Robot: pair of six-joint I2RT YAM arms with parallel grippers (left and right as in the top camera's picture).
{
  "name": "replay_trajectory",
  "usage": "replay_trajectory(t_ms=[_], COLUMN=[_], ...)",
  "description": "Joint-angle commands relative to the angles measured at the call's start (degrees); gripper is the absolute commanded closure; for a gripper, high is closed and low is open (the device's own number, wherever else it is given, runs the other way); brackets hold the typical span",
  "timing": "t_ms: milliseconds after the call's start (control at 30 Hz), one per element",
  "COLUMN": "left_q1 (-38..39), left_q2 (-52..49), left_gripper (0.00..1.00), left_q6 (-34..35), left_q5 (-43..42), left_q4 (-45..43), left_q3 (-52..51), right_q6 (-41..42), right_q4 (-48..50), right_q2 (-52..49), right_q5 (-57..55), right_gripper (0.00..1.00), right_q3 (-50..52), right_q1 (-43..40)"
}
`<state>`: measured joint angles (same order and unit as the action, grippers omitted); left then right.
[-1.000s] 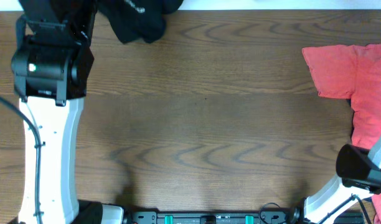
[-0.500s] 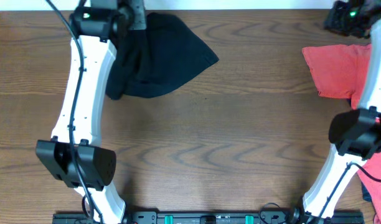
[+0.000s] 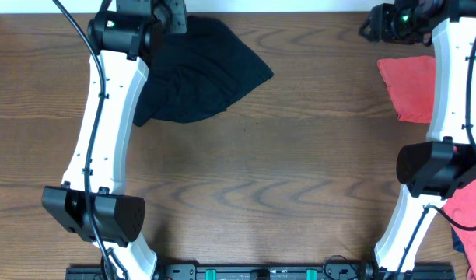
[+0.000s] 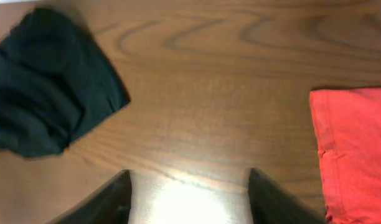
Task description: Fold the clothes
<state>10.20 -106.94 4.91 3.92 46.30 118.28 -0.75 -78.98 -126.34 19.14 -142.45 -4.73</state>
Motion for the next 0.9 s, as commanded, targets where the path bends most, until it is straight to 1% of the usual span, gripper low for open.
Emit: replay_trajectory(t_ms=[0, 33, 100, 133, 200, 367, 533, 767, 867], left_q1=[-0.24, -0.24, -0.24, -0.24, -0.24, -0.24, -0.26, -0.26, -0.24], left_q2=[2.56, 2.62, 2.8, 2.91, 2.99, 3.13, 3.45, 4.96, 6.16], left_gripper=[0.52, 0.45, 0.38, 0.32, 0.28, 0.28, 0.27, 0.26, 0.26], left_q6=[0.31, 0.31, 0.31, 0.31, 0.31, 0.31, 0.28, 0.28, 0.28], left_q5=[1.68, 1.66, 1.68, 1.68, 1.68, 1.68, 1.7, 1.7, 1.68], left_q4=[1.42, 2.03, 3.02, 3.45, 3.69, 4.04, 4.44, 4.44, 4.48], left_q3=[0.94, 0.94, 0.94, 0.94, 0.94, 0.94, 0.94, 0.94, 0.94], right_q6=[-1.79, -2.05, -2.82, -3.13, -3.23, -3.87, -6.64, -6.62, -6.62], right_q4=[-1.22, -1.55, -2.82, -3.3, -3.78, -2.23, -1.38, 1.73, 4.15], right_q2=[1.51, 1.51, 1.46, 1.27, 0.85, -2.23, -7.63, -12.81, -14.56], right_q5=[1.33, 1.33, 2.34, 2.36, 2.32, 2.38, 6.1, 8.72, 8.76], right_gripper=[0.37, 0.36, 0.33, 0.33, 0.32, 0.4, 0.41, 0.39, 0.41], right_q3=[-1.05, -1.05, -0.98, -0.76, 0.13, 6.29, 9.64, 9.64, 9.64], right_q1=[1.01, 1.07, 1.46, 1.86, 2.82, 7.02, 11.72, 18.73, 21.55])
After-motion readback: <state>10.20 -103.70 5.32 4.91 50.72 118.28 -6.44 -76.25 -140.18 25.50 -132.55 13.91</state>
